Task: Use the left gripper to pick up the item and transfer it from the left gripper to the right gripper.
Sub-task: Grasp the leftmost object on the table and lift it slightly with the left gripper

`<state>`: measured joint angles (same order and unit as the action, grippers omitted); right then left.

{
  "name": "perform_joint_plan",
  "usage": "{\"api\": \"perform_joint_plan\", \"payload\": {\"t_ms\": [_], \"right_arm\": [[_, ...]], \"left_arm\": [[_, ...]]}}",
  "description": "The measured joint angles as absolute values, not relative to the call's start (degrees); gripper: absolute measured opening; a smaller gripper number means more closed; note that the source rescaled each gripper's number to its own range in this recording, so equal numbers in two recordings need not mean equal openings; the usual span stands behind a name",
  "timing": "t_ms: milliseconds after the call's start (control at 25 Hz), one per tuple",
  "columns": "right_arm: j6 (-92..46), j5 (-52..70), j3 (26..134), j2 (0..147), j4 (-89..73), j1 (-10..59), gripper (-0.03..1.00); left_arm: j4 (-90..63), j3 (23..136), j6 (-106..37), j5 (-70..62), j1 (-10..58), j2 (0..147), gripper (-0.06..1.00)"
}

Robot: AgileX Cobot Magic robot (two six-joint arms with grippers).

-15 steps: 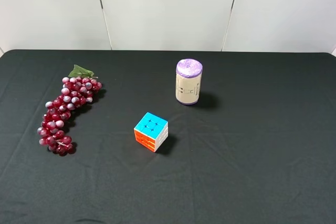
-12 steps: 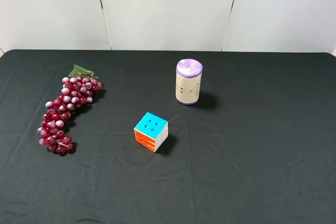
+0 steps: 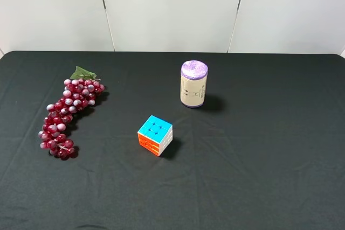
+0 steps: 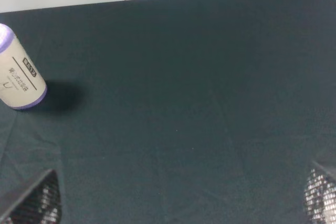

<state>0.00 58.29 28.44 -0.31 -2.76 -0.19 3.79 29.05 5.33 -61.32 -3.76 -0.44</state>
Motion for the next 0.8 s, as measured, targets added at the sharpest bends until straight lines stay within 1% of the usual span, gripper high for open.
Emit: {"api": "perform_joint_plan", "payload": {"t_ms": [560,800], "right_arm": [[0.0,58.3,28.4,-0.3,-2.8,-0.2,1.0],[0.0,58.3,28.4,-0.3,-2.8,-0.2,1.0]], "left_arm": [[4.1,29.1,5.3,-60.2,-3.8,-0.3,0.98],[4.4,32.7,5.3,-63.7,-3.8,9.3,0.98]]}}
